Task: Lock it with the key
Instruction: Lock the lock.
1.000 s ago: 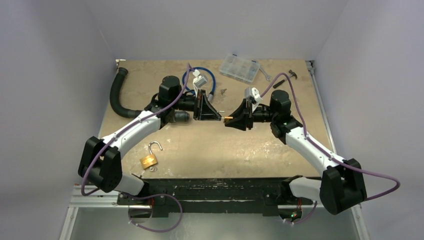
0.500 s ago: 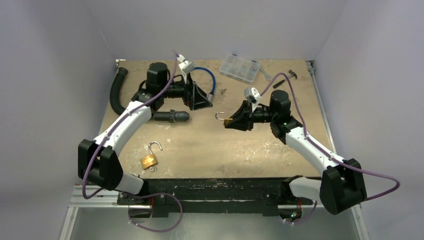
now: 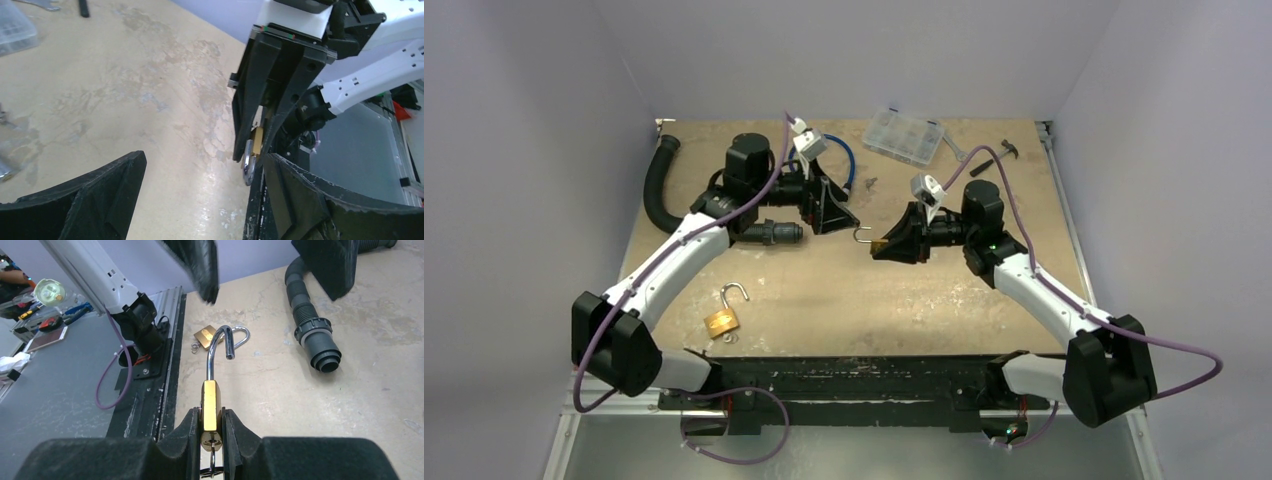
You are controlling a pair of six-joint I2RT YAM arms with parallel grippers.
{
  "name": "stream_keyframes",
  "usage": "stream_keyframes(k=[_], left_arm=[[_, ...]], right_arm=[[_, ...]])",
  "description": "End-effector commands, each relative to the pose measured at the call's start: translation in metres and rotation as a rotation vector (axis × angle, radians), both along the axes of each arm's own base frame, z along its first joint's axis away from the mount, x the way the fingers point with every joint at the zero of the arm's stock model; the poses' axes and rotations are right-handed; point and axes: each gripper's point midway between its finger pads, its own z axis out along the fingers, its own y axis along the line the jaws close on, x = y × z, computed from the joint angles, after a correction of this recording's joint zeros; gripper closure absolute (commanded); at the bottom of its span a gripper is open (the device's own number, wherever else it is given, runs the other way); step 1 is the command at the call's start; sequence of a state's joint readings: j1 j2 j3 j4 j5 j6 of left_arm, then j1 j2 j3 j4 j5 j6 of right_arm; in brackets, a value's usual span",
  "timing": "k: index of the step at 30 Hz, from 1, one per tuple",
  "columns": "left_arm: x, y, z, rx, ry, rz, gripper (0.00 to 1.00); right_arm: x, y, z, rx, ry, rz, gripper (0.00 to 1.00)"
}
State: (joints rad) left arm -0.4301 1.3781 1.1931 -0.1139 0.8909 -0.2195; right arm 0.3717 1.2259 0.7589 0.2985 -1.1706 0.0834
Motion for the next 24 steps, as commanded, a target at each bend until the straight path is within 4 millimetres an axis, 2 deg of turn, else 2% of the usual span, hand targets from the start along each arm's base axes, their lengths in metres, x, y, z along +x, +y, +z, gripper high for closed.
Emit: stream_keyframes(k=[1, 4, 7, 9, 11, 14, 18, 21, 24], left_arm=[[-0.011, -0.017, -0.02, 0.032, 0.011, -0.058, 0.06], [-0.011, -0.017, -0.054, 0.101, 0.099, -0.06, 0.09], [-0.008, -0.014, -0.088, 0.176, 0.191, -0.043, 0.17], [-0.011, -0.013, -0.098, 0.185, 0.245, -0.057, 0.23], [-0.018, -0.014, -0.091, 0.139, 0.282, -0.11, 0.25], [-0.026, -0.013, -0.067, 0.062, 0.272, -0.174, 0.22], [-0.028, 0.001, -0.038, 0.011, 0.177, -0.182, 0.19], [-0.029, 0.021, -0.015, -0.04, 0.065, -0.176, 0.28], [-0.044, 0.034, -0.008, -0.001, -0.155, -0.2, 0.39]], right_arm=[[-0.003, 0.005, 0.02, 0.032, -0.058, 0.041, 1.0], [-0.006, 0.004, 0.025, 0.038, -0.067, 0.055, 1.0], [-0.011, 0.004, 0.033, 0.047, -0.085, 0.076, 1.0], [-0.011, 0.004, 0.036, 0.048, -0.089, 0.08, 1.0], [-0.01, 0.004, 0.037, 0.043, -0.103, 0.081, 1.0], [-0.008, 0.004, 0.037, 0.039, -0.11, 0.079, 1.0], [-0.006, 0.003, 0.036, 0.041, -0.096, 0.076, 1.0], [-0.008, -0.001, 0.042, 0.071, -0.075, 0.087, 1.0], [-0.01, -0.003, 0.045, 0.097, -0.032, 0.098, 1.0]])
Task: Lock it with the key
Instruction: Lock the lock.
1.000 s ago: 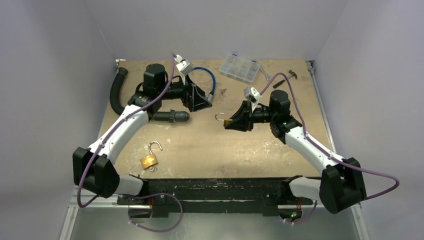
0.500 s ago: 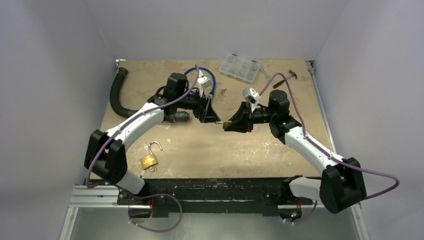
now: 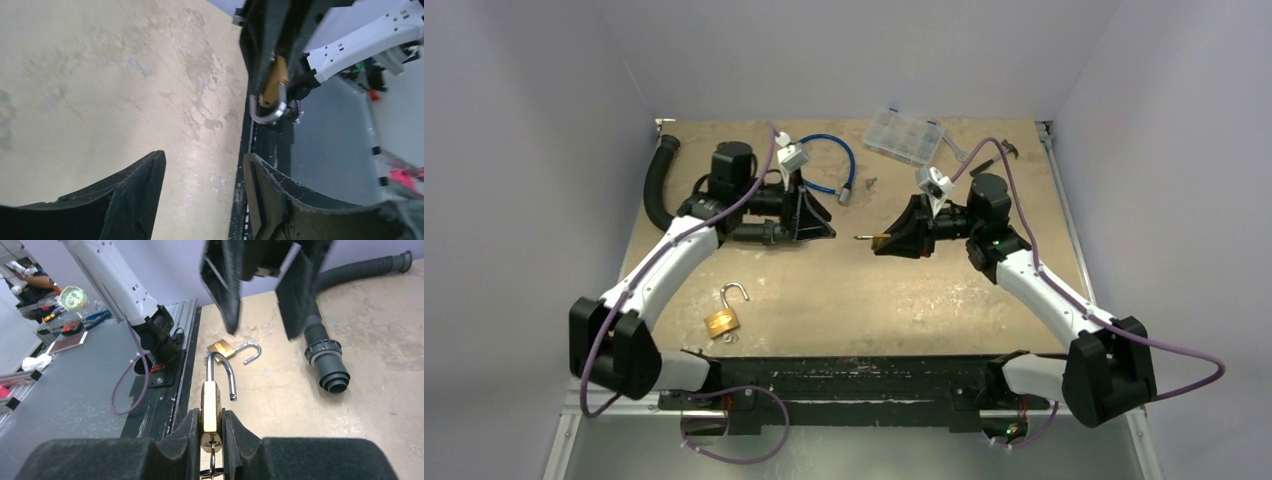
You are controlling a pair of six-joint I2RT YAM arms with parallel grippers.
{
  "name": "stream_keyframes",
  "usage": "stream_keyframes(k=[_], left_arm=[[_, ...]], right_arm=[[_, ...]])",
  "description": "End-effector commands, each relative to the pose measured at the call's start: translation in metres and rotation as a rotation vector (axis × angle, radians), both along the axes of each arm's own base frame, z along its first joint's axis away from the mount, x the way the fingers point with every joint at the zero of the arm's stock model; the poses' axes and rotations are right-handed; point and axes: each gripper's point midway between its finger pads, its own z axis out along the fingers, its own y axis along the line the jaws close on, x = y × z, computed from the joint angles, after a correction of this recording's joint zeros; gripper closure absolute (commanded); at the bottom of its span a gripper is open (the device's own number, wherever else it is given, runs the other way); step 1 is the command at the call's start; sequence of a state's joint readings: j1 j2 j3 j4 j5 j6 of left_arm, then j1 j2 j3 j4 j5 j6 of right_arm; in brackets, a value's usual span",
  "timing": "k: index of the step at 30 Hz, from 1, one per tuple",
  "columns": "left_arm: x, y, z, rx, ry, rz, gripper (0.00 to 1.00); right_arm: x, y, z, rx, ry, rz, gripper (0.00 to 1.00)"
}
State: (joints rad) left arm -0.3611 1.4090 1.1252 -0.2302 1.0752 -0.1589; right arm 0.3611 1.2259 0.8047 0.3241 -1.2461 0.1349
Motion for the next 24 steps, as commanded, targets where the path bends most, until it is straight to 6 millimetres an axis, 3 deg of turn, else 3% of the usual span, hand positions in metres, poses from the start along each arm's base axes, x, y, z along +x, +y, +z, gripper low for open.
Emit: stream_keyframes(k=[1, 7, 11, 16, 21, 24], left_arm=[[-0.026, 0.016, 0.03, -0.026, -0.328, -0.094, 0.43], [-0.017, 0.004, 0.035, -0.009, -0.365, -0.037, 0.52], [-0.029, -0.015, 0.03, 0.037, -0.375, -0.093, 0.52], [-0.036, -0.029, 0.02, 0.061, -0.351, -0.117, 0.54], [-0.036, -0.033, 0.025, 0.032, -0.332, -0.119, 0.67], [-0.04, -0.034, 0.027, 0.019, -0.326, -0.138, 0.64]], right_arm=[[-0.004, -0.002, 0.023, 0.071, -0.002, 0.038, 1.0], [-0.006, 0.001, 0.024, 0.158, 0.144, 0.047, 1.0], [-0.009, 0.002, 0.029, 0.203, 0.207, 0.07, 1.0], [-0.008, 0.002, 0.027, 0.208, 0.21, 0.063, 1.0], [-0.009, 0.001, 0.025, 0.194, 0.197, 0.054, 1.0], [-0.009, 0.0, 0.023, 0.184, 0.191, 0.046, 1.0]])
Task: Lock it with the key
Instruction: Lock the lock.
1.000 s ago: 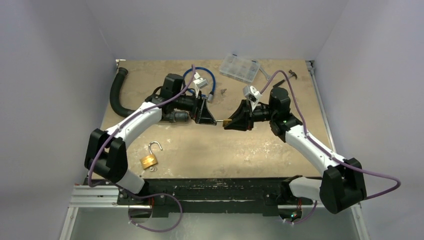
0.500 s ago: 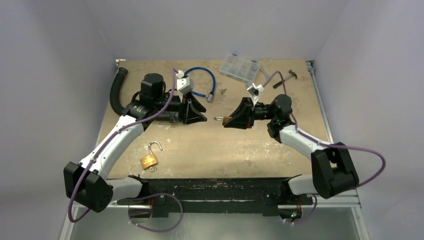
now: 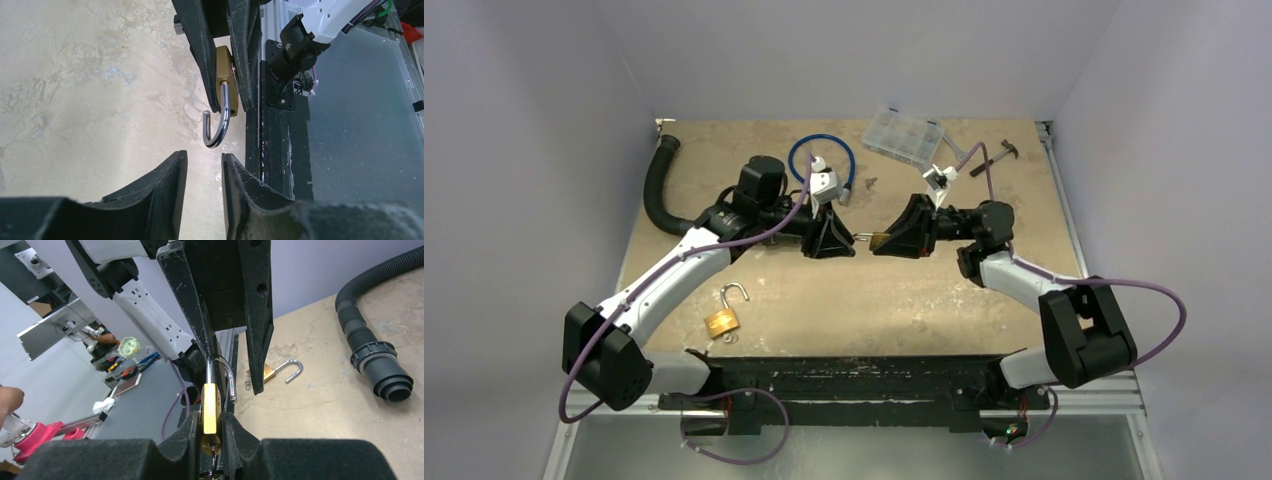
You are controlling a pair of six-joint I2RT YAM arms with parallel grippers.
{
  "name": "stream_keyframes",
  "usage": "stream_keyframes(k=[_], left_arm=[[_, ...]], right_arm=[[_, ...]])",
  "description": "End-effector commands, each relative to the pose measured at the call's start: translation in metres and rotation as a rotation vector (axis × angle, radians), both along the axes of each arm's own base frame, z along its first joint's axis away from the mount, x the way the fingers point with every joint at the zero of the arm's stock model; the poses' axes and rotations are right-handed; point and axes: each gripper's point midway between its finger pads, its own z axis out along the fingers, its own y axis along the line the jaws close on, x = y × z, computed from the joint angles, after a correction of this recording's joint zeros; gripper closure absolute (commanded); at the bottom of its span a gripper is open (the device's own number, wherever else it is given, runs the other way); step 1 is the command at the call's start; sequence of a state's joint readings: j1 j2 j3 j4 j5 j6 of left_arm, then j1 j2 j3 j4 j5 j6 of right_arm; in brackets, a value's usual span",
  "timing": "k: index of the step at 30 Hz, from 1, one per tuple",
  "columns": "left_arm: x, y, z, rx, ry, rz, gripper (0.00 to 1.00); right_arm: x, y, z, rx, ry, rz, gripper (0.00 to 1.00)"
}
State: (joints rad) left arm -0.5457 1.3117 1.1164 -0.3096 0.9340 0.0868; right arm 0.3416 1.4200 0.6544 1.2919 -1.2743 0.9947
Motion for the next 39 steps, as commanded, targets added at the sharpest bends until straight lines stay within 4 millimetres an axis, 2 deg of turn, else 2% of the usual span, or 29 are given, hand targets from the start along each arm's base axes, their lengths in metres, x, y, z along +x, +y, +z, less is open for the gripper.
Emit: stream_keyframes(k=[1, 4, 14, 21, 25, 27, 31, 39], left_arm=[[0.002, -0.005, 0.024, -0.053, -0.048, -0.024, 0.62], [0.002, -0.005, 0.025, -0.053, -0.055, -0.023, 0.56], [0.001, -0.01, 0.034, -0.083, -0.058, -0.049, 0.57], [-0.008, -0.018, 0.033, -0.097, -0.026, -0.098, 0.7], [-0.013, -0.019, 0.028, -0.101, 0.005, -0.113, 0.73], [-0.014, -0.019, 0.027, -0.101, 0.005, -0.114, 0.8], [-0.018, -0.019, 0.031, -0.115, 0.03, -0.127, 1.0], [-0.021, -0.021, 0.033, -0.133, 0.074, -0.134, 1.0]], right_arm=[[-0.003, -0.002, 0.01, 0.017, -0.075, -0.021, 1.0], [-0.001, -0.002, 0.007, 0.004, -0.068, -0.028, 1.0], [0.0, 0.0, 0.002, -0.015, -0.033, -0.024, 1.0], [0.0, 0.001, 0.001, -0.016, -0.034, -0.021, 1.0], [0.0, 0.001, 0.006, -0.004, -0.053, -0.021, 1.0], [-0.001, 0.001, 0.008, 0.001, -0.061, -0.021, 1.0], [-0.001, 0.001, 0.008, 0.005, -0.068, -0.021, 1.0], [-0.004, 0.001, 0.016, 0.021, -0.098, -0.013, 1.0]])
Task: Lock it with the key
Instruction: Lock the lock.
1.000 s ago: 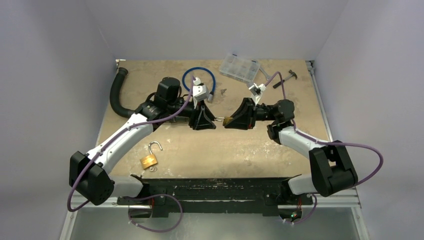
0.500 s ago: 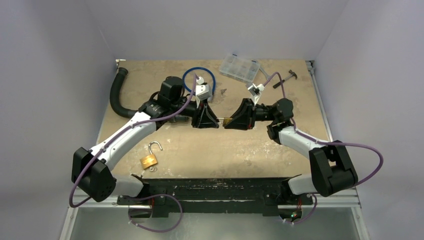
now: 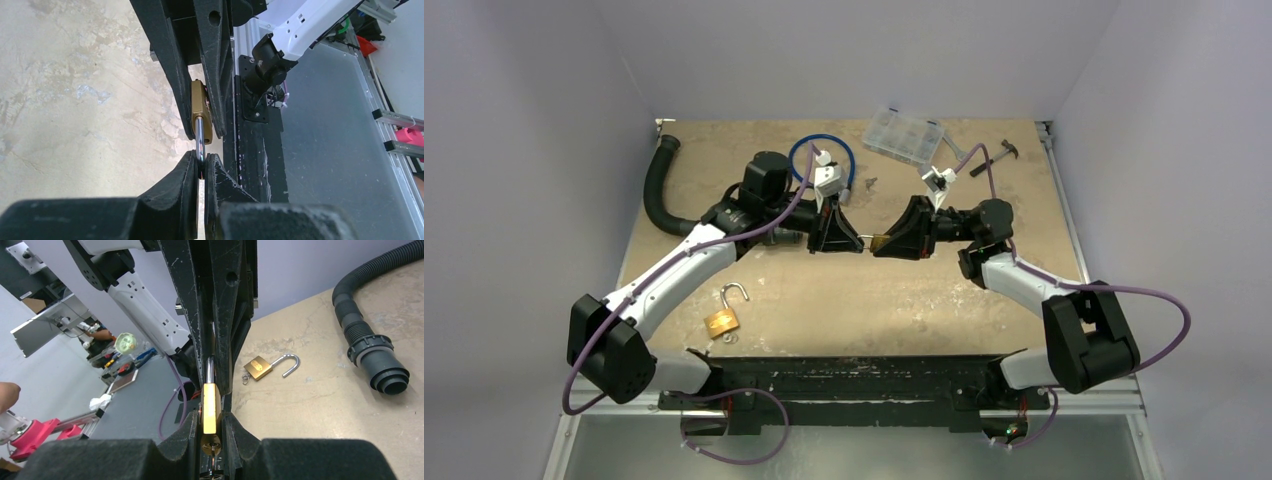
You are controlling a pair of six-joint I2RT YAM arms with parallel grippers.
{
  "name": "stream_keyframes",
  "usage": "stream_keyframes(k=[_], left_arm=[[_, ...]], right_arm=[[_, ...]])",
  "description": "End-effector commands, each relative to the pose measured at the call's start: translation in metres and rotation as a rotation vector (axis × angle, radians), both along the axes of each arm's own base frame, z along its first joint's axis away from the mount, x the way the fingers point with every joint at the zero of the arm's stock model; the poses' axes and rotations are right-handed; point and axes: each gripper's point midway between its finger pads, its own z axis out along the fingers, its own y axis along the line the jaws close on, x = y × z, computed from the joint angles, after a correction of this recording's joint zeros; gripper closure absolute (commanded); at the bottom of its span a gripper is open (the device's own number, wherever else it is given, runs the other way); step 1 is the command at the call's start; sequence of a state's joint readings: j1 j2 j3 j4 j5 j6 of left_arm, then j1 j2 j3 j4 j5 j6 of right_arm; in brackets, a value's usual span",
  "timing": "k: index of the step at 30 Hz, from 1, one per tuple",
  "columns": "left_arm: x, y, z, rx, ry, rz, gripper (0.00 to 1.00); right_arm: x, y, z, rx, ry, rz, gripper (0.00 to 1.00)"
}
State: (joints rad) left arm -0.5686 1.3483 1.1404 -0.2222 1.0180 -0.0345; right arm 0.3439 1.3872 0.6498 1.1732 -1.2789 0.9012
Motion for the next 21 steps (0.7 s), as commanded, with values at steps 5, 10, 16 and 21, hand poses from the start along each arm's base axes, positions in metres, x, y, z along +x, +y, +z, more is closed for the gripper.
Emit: stream_keyframes(k=[5, 10, 16, 21], left_arm=[[-0.011, -0.01, 0.015, -0.092, 0.074, -0.061, 1.0], [-0.006, -0.017, 0.012, -0.099, 0.065, -0.047, 1.0], [-0.002, -0.018, 0.007, -0.08, 0.041, -0.025, 1.0], [0.002, -0.018, 0.005, -0.074, 0.045, -0.003, 1.0]], right_arm=[[-0.004, 0.005, 0.021, 0.045, -0.088, -0.004, 1.0], [-0.006, 0.012, 0.023, 0.035, -0.097, 0.014, 1.0], [-0.016, 0.016, 0.022, 0.023, -0.103, 0.052, 1.0], [-0.017, 0.017, 0.025, 0.029, -0.093, 0.05, 1.0]])
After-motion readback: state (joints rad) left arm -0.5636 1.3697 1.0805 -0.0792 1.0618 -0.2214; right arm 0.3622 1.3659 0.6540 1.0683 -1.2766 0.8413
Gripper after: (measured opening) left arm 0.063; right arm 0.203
